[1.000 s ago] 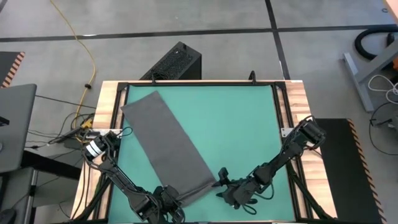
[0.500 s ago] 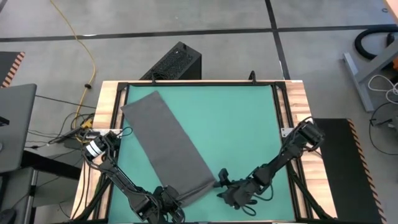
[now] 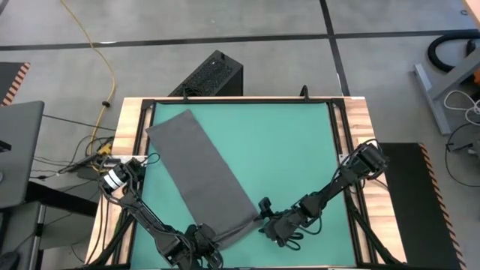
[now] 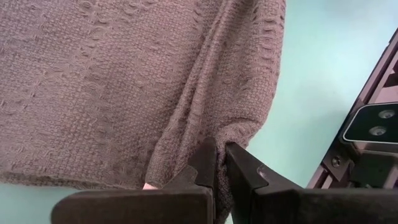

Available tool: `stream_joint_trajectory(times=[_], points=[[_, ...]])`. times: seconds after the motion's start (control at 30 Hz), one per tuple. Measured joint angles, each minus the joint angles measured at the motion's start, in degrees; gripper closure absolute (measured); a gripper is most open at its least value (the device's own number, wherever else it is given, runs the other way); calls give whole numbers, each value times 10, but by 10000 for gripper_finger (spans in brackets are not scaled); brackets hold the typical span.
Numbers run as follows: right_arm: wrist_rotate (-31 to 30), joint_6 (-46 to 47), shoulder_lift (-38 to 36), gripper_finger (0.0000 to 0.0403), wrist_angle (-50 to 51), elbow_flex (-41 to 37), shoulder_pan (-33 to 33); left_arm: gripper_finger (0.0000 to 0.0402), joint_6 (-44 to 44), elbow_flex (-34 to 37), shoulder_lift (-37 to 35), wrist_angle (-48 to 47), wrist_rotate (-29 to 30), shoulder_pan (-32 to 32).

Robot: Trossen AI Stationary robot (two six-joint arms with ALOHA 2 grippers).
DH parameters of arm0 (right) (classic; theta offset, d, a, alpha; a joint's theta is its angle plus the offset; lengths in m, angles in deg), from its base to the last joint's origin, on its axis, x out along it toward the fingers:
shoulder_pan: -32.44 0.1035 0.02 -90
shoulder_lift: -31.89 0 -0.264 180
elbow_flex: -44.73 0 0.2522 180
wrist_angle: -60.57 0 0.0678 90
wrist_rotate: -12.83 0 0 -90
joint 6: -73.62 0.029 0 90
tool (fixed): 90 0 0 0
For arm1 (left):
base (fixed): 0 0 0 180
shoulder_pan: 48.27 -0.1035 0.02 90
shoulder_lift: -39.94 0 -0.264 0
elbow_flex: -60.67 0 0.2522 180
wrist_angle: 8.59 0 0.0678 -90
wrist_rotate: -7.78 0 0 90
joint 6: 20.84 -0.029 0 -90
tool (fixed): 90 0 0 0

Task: Roll towel
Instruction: Roll the gray towel

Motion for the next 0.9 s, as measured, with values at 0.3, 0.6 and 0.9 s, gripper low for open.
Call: stream_joint_trajectory(times=[0.3,0.6,0.9], points=[[-1,-5,0,163,5,0,0,401,0,0,0,1,8,0],[-18,1,-42,163,32,0,4,401,-5,0,0,2,8,0],[-5,17,-48,163,31,0,43,401,-4,0,0,2,8,0]])
